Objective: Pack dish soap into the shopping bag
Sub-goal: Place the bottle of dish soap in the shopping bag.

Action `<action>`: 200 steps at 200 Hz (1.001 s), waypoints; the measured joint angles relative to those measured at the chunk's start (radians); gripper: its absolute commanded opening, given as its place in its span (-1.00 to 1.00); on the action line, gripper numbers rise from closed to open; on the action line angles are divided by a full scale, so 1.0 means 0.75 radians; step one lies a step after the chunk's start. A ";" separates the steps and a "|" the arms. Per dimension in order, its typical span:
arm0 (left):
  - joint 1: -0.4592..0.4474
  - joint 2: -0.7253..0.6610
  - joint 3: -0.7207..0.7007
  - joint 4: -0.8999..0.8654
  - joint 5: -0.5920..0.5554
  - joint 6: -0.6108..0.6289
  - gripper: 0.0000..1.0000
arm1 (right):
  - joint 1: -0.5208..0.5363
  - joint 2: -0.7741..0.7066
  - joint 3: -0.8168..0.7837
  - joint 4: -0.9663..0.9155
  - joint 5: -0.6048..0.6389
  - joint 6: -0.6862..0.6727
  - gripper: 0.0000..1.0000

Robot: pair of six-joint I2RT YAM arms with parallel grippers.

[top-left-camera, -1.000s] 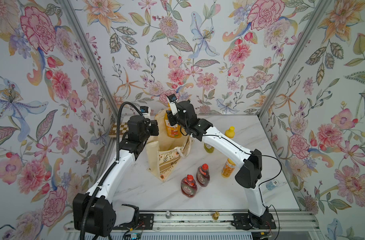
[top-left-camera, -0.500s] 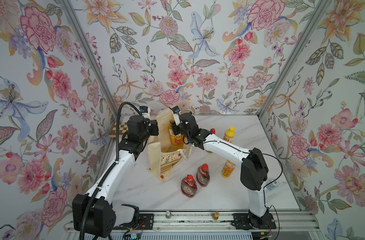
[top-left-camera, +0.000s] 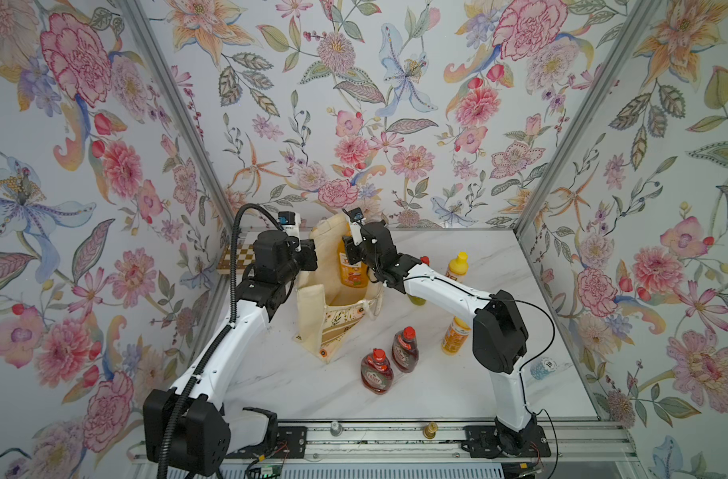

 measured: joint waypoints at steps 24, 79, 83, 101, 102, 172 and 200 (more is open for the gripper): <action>-0.001 -0.006 0.000 -0.003 -0.001 -0.001 -1.00 | -0.004 0.024 0.000 0.009 0.011 -0.006 -1.00; -0.001 -0.044 0.000 -0.040 -0.023 -0.009 -1.00 | -0.022 0.041 0.000 0.038 0.073 -0.036 -1.00; -0.001 -0.046 0.000 -0.047 -0.032 -0.009 -1.00 | -0.023 0.041 0.000 0.038 0.080 -0.040 -1.00; -0.001 -0.055 0.000 -0.074 -0.074 -0.009 -1.00 | -0.024 0.043 0.001 0.037 0.110 -0.050 -1.00; -0.001 -0.055 0.000 -0.075 -0.075 -0.009 -1.00 | -0.024 0.043 0.001 0.037 0.112 -0.050 -1.00; -0.008 -0.128 0.000 -0.148 -0.189 -0.011 -1.00 | -0.022 0.043 0.056 -0.078 0.186 -0.020 -1.00; -0.011 -0.168 -0.019 -0.160 -0.245 -0.015 -1.00 | -0.014 0.043 0.076 -0.130 0.266 0.004 -1.00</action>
